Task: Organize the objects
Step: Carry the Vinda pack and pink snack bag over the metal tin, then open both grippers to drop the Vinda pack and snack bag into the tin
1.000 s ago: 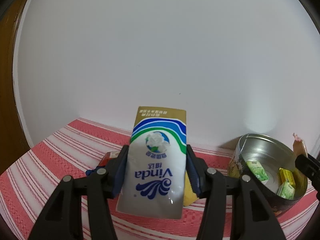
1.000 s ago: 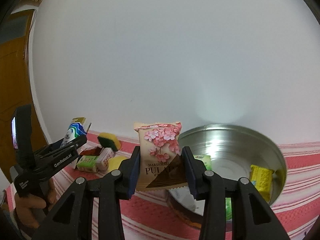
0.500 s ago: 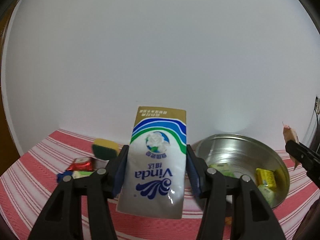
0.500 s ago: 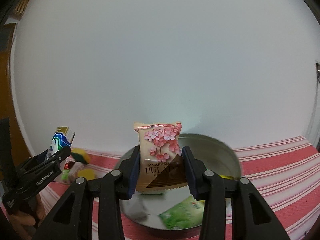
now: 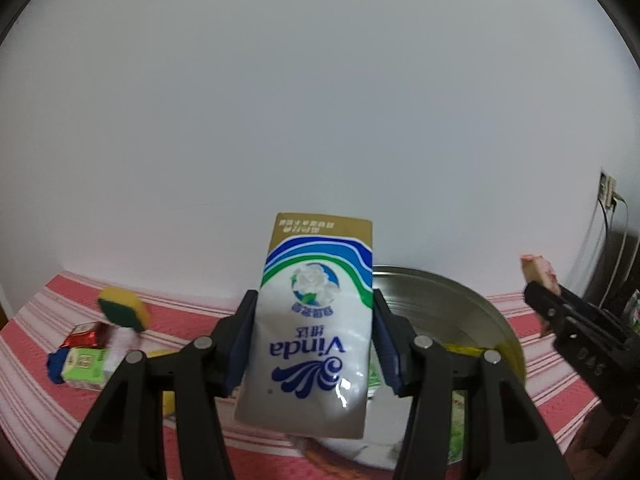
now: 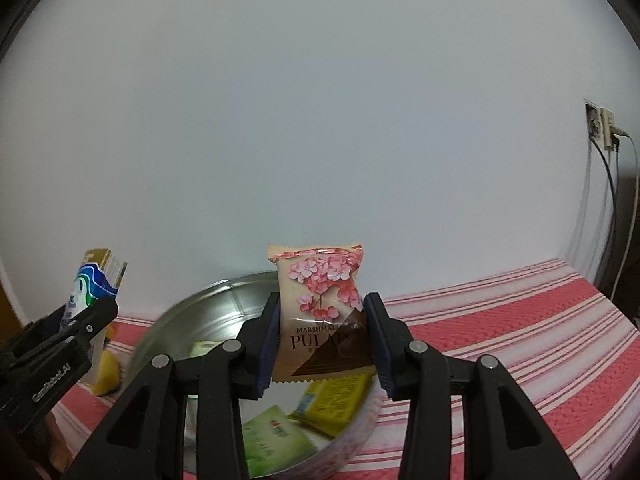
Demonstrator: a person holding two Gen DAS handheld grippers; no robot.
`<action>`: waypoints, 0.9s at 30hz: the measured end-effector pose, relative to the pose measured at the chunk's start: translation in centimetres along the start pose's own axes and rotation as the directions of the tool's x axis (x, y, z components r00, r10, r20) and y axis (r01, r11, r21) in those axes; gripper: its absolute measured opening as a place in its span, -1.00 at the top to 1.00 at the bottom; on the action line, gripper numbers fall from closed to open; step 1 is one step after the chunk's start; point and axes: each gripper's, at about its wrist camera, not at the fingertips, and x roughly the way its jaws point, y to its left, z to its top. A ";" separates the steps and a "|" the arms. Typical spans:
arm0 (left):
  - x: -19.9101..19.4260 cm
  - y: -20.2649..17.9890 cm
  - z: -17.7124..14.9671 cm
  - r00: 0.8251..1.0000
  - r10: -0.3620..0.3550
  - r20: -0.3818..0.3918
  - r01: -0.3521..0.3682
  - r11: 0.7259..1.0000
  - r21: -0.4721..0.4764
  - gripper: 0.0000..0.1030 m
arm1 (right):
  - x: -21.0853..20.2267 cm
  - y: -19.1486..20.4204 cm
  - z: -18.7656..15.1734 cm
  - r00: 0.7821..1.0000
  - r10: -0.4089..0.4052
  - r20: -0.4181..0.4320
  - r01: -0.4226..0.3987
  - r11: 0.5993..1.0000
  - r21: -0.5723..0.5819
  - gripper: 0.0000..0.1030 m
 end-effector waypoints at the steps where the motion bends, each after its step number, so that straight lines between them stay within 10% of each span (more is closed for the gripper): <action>1: 0.3 -0.5 -0.1 1.000 -0.004 -0.008 0.004 1.000 0.006 -0.03 | 0.1 -0.1 -0.1 1.000 -0.011 -0.003 0.011 1.000 -0.002 0.15; 27: 4.6 -3.0 -3.8 0.990 0.030 -0.136 -0.022 0.998 0.060 -0.03 | 1.9 -0.3 -1.8 0.992 -0.045 -0.114 0.041 0.998 -0.038 0.15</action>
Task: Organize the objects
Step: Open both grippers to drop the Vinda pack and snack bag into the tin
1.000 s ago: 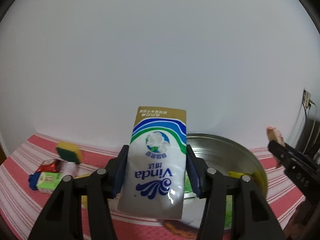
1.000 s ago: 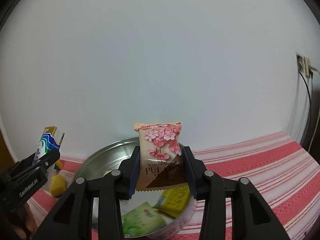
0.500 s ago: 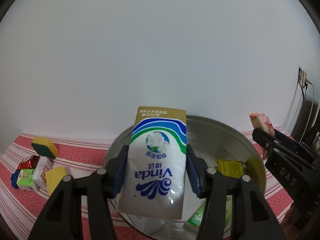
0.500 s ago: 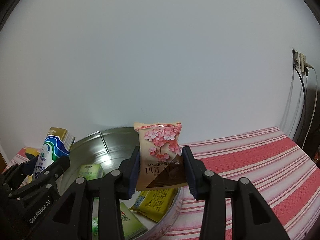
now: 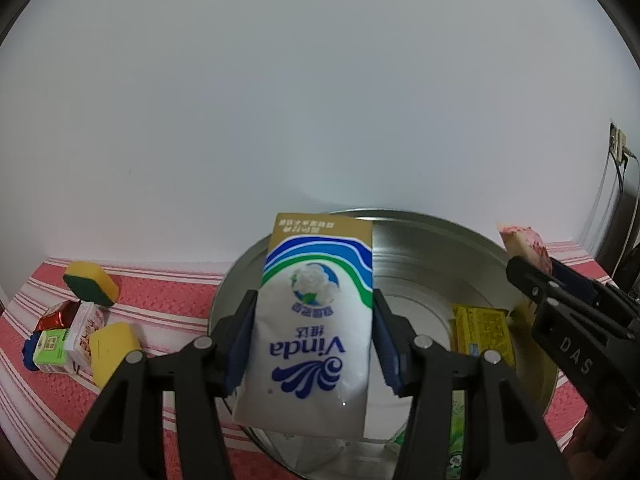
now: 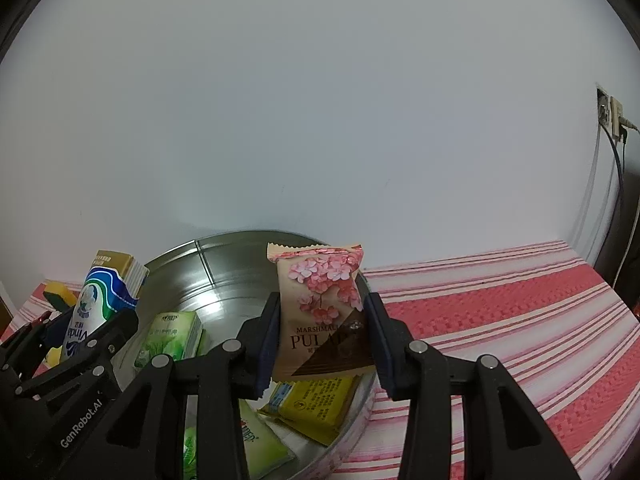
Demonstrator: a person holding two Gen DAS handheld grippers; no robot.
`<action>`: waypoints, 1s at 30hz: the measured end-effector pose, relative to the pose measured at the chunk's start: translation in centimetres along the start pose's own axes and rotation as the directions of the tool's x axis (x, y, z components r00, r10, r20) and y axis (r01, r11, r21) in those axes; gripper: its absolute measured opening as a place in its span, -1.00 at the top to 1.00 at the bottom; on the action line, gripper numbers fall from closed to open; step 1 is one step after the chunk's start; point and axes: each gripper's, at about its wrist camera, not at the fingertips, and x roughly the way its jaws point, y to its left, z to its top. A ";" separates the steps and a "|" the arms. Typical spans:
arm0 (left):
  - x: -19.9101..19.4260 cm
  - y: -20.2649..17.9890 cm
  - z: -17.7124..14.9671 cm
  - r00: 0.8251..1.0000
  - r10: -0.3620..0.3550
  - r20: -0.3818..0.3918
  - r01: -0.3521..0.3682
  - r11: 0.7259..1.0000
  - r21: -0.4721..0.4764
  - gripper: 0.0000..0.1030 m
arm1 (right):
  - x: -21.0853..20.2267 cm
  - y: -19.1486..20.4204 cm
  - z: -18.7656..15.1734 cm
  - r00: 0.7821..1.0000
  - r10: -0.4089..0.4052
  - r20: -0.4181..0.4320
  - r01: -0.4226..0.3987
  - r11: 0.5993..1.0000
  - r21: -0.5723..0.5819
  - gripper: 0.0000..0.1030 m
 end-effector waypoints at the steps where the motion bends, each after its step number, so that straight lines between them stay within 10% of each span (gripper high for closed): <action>1: -0.2 0.0 -0.1 1.000 0.002 -0.002 -0.002 1.000 0.001 -0.03 | -0.1 0.0 0.0 1.000 0.002 -0.003 -0.002 1.000 -0.001 0.15; 10: 0.3 0.0 1.1 1.000 0.029 -0.011 -0.029 1.000 0.003 -0.13 | 1.0 -1.2 0.9 0.999 0.034 -0.024 -0.033 0.999 0.022 0.12; 13: -1.0 -0.7 1.3 0.997 0.069 0.025 -0.069 0.998 0.006 -1.00 | 1.2 -1.4 0.9 0.997 0.062 -0.038 -0.060 0.996 0.062 0.11; 30: -3.4 2.6 0.9 0.994 0.086 0.065 -0.077 0.990 -0.121 -0.99 | -4.2 -5.1 1.1 0.967 0.216 0.137 -0.244 0.940 0.240 -0.53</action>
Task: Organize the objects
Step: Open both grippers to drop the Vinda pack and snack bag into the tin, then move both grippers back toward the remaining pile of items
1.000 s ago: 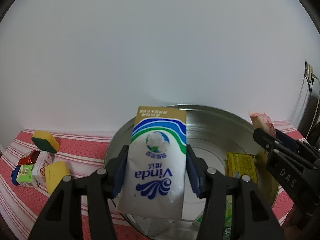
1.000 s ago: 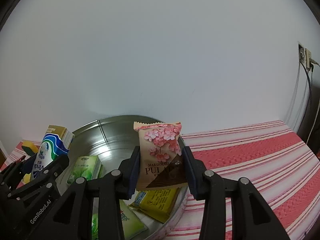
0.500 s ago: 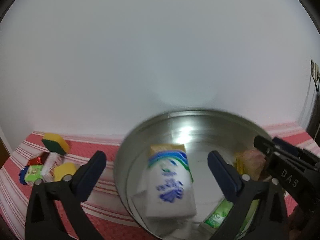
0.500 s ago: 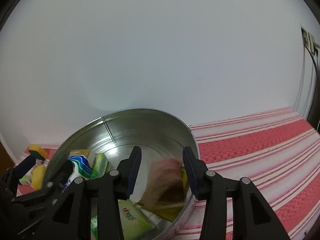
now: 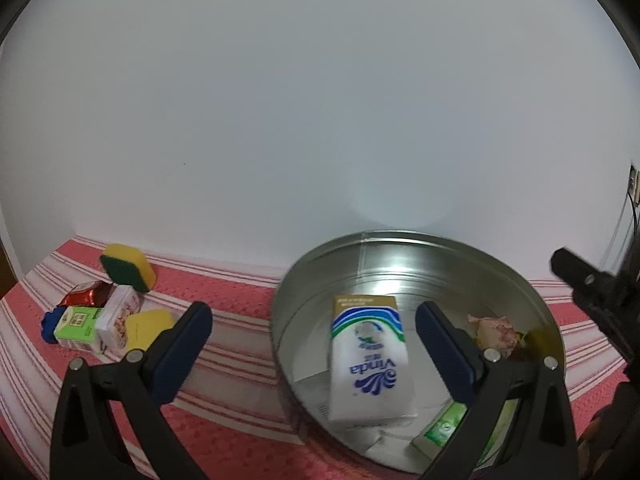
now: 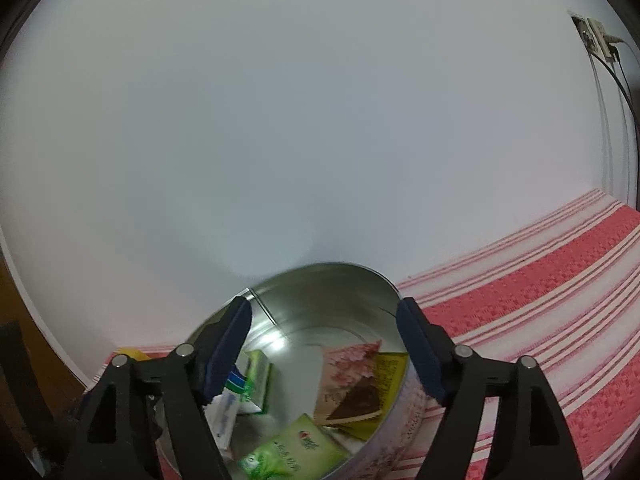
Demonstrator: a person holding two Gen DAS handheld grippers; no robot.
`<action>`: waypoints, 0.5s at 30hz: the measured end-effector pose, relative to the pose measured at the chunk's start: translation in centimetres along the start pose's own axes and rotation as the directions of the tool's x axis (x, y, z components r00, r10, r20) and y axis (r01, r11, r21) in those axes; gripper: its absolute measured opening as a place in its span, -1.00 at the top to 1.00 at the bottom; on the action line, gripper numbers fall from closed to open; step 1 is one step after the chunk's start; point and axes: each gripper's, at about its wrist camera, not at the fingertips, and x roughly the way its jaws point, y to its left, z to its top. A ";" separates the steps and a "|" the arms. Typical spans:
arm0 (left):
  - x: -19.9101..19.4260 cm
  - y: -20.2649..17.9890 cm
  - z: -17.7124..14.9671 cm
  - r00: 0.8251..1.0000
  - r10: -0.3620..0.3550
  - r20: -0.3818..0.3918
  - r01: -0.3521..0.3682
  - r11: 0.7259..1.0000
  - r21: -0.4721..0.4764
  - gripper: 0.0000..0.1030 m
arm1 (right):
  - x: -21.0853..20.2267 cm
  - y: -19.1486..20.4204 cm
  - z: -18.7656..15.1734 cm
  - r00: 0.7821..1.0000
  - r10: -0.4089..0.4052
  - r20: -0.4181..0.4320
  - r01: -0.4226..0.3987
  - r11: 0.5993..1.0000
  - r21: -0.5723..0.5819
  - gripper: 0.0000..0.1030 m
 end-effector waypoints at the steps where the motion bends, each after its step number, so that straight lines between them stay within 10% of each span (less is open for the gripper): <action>1: -0.2 0.3 0.0 1.000 0.005 0.002 -0.005 1.000 0.000 -0.99 | -0.3 0.2 0.0 1.000 0.007 0.008 -0.007 1.000 -0.006 -0.53; 15: -1.7 5.0 -0.8 0.975 0.200 0.101 -0.210 0.973 0.096 -0.99 | -4.0 5.2 -2.1 0.983 -0.017 0.184 0.055 0.977 -0.205 -0.72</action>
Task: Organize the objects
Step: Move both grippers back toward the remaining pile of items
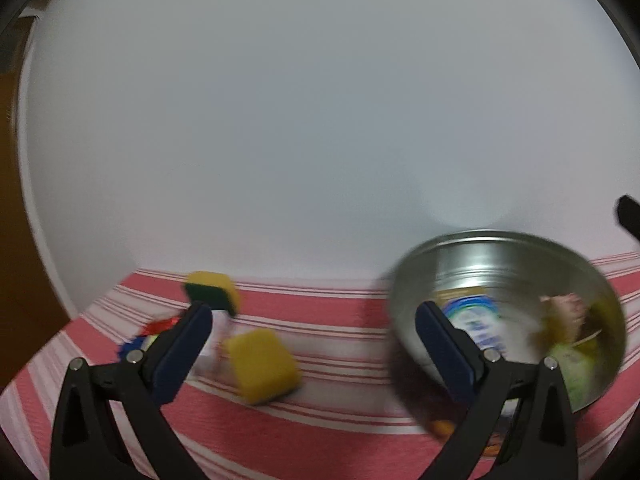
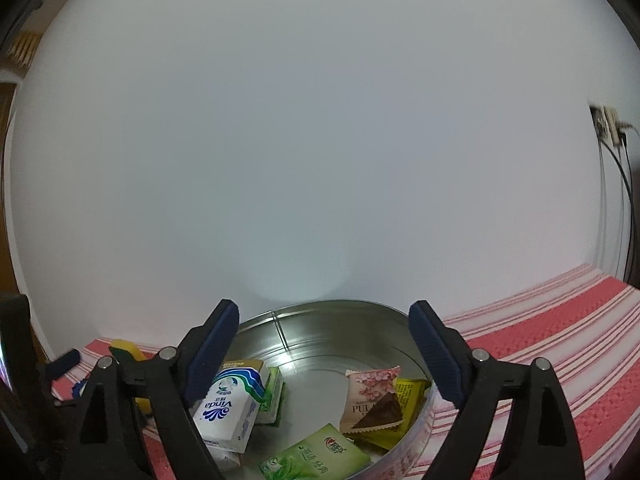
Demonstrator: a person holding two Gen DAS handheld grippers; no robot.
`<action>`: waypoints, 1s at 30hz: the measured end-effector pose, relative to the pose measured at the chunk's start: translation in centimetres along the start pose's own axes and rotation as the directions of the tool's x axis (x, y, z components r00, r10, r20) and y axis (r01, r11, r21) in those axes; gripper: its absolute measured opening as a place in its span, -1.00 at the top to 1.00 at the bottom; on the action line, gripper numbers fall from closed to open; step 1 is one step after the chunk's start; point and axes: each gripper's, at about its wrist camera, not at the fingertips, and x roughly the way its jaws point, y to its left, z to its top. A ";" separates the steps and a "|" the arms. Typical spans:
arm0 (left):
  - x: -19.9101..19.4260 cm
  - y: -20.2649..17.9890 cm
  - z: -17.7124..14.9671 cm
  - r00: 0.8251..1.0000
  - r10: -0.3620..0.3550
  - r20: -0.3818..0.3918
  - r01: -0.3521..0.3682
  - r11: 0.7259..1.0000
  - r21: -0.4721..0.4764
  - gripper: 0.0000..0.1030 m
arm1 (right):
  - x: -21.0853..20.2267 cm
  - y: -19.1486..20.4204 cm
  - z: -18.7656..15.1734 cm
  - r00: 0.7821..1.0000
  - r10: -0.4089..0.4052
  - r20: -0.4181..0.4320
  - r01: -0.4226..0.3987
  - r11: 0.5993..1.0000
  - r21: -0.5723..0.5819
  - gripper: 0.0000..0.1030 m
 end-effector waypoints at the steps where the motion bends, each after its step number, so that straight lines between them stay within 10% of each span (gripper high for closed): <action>1: 0.2 0.7 -0.1 1.000 0.016 -0.002 -0.016 1.000 -0.003 -0.99 | -0.1 0.3 -0.1 1.000 -0.002 0.001 0.002 1.000 -0.016 -0.72; 18: 4.3 13.3 -1.4 0.983 0.163 -0.085 -0.172 0.978 -0.116 -0.99 | 0.5 3.2 -2.3 0.994 0.037 -0.104 -0.046 0.995 -0.083 -0.72; 30: 6.5 19.7 -2.5 0.941 0.270 -0.203 -0.312 0.925 -0.218 -0.99 | -0.7 10.4 -3.7 0.969 0.154 -0.192 -0.190 0.965 -0.183 -0.72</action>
